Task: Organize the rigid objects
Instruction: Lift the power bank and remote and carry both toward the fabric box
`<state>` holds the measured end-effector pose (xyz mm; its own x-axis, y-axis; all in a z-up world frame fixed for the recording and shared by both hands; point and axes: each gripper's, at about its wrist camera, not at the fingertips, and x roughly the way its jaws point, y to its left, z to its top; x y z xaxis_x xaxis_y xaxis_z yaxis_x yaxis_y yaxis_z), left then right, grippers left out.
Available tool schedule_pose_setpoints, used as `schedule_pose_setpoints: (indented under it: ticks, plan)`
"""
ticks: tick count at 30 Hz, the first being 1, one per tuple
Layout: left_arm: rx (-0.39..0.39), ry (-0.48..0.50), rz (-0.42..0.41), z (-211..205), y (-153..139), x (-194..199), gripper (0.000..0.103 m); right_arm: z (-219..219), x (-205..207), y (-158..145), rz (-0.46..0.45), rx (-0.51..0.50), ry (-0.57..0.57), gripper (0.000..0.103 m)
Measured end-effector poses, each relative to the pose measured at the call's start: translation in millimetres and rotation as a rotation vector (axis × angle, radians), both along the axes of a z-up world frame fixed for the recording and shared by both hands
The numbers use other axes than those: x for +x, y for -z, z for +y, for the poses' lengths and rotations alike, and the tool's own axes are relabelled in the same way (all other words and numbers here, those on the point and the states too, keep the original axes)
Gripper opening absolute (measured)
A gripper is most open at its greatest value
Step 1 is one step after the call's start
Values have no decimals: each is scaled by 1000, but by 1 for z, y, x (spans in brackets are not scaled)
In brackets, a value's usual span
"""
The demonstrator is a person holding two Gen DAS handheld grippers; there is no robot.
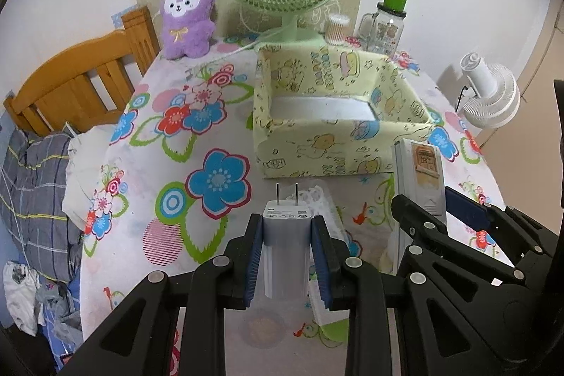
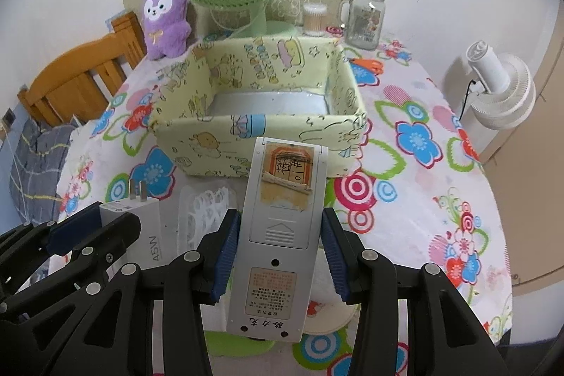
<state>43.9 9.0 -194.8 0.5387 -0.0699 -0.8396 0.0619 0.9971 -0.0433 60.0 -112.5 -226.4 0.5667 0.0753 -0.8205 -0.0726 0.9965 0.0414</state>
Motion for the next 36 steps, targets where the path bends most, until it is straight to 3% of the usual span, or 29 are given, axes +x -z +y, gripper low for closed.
schedule_pose_setpoints:
  ticks: [19, 36]
  plan:
    - [-16, -14, -124, -13, -64, -15, 27, -15, -22, -77, -138, -7, 11, 49]
    - [-8, -10, -200, -20, -104, -2, 27, -23, -10, -111, -201, -4, 13, 49]
